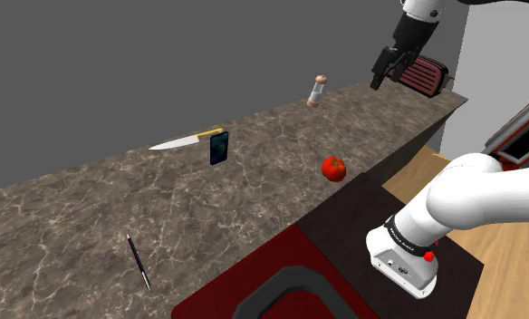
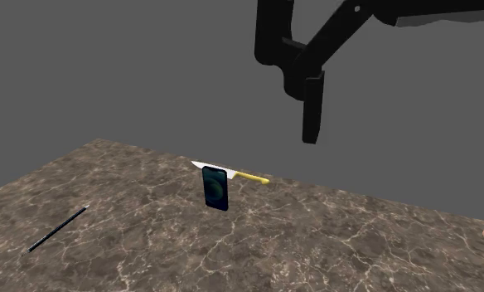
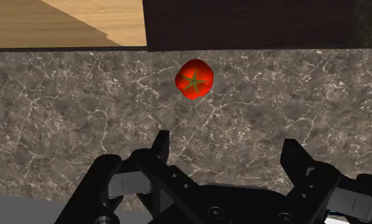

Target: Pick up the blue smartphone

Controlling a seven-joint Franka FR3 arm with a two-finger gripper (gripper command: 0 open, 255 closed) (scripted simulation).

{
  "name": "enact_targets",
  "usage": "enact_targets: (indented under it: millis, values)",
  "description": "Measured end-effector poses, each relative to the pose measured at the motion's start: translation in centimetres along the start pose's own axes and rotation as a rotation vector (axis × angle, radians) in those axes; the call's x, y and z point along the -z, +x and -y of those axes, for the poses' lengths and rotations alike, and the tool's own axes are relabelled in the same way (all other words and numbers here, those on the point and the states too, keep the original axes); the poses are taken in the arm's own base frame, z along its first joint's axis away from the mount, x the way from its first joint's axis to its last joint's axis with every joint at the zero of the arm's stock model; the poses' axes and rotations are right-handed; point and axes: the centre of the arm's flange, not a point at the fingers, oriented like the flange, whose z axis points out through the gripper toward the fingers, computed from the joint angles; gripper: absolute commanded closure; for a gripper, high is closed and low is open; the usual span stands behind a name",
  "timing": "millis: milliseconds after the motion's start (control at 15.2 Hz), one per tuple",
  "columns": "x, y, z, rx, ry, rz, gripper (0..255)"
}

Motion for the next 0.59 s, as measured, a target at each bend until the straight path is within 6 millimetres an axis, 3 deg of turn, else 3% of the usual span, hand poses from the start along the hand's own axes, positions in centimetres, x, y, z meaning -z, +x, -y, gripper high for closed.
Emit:
enact_targets:
  millis: [132,594]
  values:
    - [-0.5,0.6,0.2,-0.013,0.012,0.013,0]
    - [-5.6,8.0,2.2,-0.191,0.184,0.198,0]
